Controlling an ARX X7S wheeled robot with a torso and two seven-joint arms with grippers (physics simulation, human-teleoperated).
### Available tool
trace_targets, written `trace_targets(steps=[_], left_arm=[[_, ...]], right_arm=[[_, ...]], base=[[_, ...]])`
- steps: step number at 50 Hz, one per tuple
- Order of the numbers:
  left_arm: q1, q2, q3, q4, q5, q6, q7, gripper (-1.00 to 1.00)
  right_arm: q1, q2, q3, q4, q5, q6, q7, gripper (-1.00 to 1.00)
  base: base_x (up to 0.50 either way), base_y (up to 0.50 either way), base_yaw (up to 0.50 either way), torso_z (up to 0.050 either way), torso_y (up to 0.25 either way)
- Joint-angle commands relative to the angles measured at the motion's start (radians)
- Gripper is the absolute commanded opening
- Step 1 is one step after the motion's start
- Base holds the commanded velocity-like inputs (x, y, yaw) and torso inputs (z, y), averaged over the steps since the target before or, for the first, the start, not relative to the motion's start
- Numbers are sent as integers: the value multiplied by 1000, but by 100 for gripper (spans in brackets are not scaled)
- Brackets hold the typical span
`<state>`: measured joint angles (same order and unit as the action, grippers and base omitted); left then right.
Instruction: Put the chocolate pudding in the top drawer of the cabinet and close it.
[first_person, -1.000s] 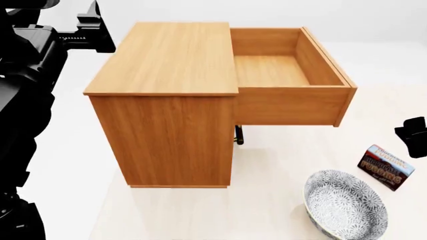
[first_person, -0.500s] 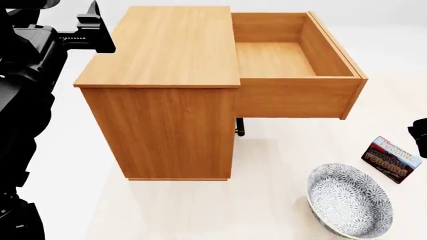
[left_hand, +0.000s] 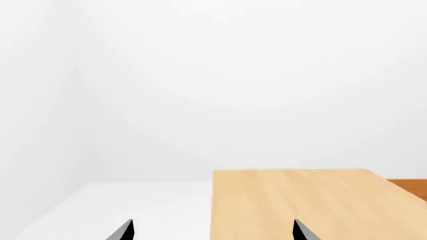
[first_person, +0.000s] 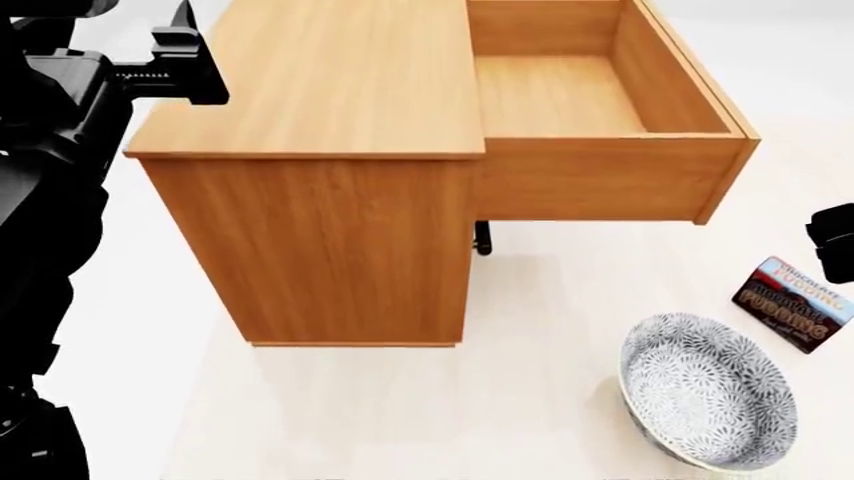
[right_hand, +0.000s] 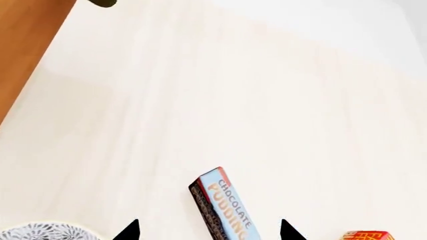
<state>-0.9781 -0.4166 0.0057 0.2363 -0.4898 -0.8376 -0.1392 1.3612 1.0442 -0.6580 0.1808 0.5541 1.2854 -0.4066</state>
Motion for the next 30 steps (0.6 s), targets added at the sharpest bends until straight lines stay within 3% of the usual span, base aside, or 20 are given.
trace_targets(steps=[1,9,15,22,30], left_arm=[[3,0,3,1,8,13,-8,100],[25,16,-4,-3,58,123,-33,100],[51,59,-35,-12,132,255,-116,100],[66,110,-65,-11,247,329,-287,100],[67,151,-77,7,404,306,-513,100]], right_arm=[[45,-34,-67,62,-49,-38,-44,100],[77,-32,-97,87,-73,-48,-71,100],[83,-27,-105,109,-82,-67,-85,100],[92,-34,-111,135,-93,-82,-90,100],[109,-31,-113,132,-100,-70,-87,100]], base=[[0,0,0,0,-76],[0,0,0,0,-75],[0,0,0,0,-76],[0,0,0,0,-76],[0,0,0,0,-32]])
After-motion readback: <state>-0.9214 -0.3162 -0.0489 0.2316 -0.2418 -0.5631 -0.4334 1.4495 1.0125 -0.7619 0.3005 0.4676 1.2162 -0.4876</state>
